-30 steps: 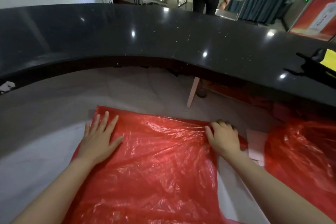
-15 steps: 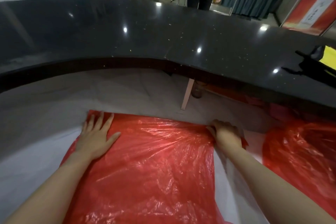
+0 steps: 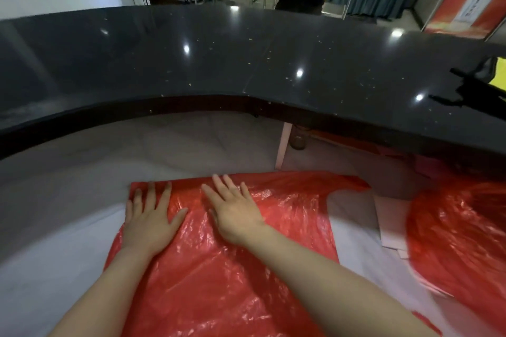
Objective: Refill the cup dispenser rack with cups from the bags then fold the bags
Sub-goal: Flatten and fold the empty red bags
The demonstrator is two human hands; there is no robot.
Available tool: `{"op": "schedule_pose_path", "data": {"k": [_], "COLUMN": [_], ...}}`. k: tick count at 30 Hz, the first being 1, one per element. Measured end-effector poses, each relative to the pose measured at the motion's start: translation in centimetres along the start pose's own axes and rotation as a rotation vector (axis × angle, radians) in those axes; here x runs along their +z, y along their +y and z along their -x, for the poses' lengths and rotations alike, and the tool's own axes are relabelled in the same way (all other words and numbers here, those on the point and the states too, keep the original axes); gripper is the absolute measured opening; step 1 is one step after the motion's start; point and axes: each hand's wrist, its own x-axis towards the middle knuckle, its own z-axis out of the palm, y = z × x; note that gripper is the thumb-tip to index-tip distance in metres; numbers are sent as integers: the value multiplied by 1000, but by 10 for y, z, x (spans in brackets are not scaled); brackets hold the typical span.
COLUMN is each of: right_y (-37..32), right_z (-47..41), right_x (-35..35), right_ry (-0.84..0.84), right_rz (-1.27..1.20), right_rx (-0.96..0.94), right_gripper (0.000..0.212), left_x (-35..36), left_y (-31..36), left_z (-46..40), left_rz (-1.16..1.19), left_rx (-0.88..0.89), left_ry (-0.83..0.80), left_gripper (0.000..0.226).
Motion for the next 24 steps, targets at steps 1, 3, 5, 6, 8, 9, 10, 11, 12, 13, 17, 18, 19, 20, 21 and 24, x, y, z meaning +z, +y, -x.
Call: {"op": "schedule_pose_path", "data": {"k": [1,3,5,6,8,9,10,11,12,13,17,18,19,20,21,24], "right_y": [-1,6,26,41,77,95,111,124,134,141,160,164,167,169,171,176], "right_z": [-5,-12,-12,-10,-2,4,10,16,21,25,38,41,44,47,51,60], "right_x": [7,15,17,16,7,2,-3,-8,-10,-12,-17,-18,-20,-21,-23,-27], "right_ry": [-30,-59,-51,-42,-30,-21,-15,-16,-21,-20,14,16,18,17,14,2], "right_rz": [38,96,109,109,112,126,148,170,187,196,198,199,199,191,180,155], "right_rx": [1,29,71,98,159,172,158,123,83,48,2,11,29,53,77,140], "right_gripper": [56,59,64,65,68,69,70,71,71,70,65,64,63,63,62,61], "left_x": [1,2,4,4,5,6,5,5,5,4,2,1,0,-1,-2,-5], "left_y": [2,2,-2,-4,-7,-9,-10,-12,-15,-17,-23,-25,-28,-32,-36,-44], "left_z": [3,7,8,7,5,4,3,2,1,0,-3,-3,-2,-2,-2,0], "left_rz": [0,6,13,14,8,2,-3,-4,-2,-1,-1,1,2,3,6,8], "left_rx": [-4,-11,-16,-15,-11,-7,-3,0,2,5,15,14,13,11,8,-4], "left_ry": [4,3,9,15,14,12,10,8,7,5,-7,-4,0,-1,-8,-26], "left_gripper": [88,84,83,83,86,88,89,90,91,91,86,84,82,80,79,79]}}
